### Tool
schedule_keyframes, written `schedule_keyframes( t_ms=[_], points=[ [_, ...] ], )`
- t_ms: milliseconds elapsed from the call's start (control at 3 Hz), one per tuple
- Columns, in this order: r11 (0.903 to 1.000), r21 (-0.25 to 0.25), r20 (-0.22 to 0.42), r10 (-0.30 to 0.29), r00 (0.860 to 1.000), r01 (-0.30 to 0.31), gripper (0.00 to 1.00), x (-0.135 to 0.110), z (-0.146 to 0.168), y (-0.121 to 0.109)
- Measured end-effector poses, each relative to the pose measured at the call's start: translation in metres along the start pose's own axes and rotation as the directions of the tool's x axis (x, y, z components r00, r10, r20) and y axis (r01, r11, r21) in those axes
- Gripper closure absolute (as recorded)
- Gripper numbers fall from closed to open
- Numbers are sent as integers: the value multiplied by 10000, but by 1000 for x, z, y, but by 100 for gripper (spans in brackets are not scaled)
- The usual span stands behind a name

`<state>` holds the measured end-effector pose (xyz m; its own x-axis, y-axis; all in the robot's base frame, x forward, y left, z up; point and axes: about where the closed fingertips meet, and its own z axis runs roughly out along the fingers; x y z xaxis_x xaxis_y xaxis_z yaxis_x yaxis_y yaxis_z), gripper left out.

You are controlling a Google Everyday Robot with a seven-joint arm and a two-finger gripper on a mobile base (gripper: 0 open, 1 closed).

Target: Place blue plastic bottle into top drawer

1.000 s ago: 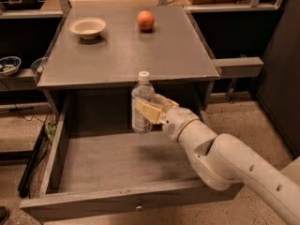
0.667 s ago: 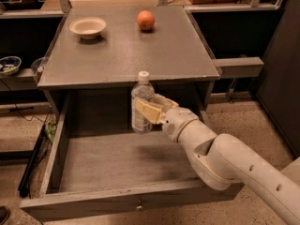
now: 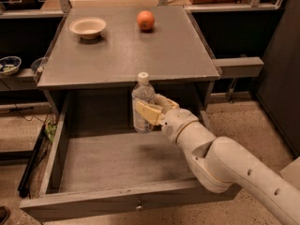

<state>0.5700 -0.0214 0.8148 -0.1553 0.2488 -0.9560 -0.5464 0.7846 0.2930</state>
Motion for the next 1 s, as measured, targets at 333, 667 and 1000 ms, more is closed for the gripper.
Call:
schedule_keyframes(
  t_ms=[333, 667, 1000],
  points=[
    [10000, 67, -405, 21, 9992, -18, 100, 24, -16, 0],
    [10000, 92, -449, 26, 9990, -22, 100, 25, -16, 0],
    [9995, 259, -688, 206, 9974, -189, 100, 31, -33, -1]
  ],
)
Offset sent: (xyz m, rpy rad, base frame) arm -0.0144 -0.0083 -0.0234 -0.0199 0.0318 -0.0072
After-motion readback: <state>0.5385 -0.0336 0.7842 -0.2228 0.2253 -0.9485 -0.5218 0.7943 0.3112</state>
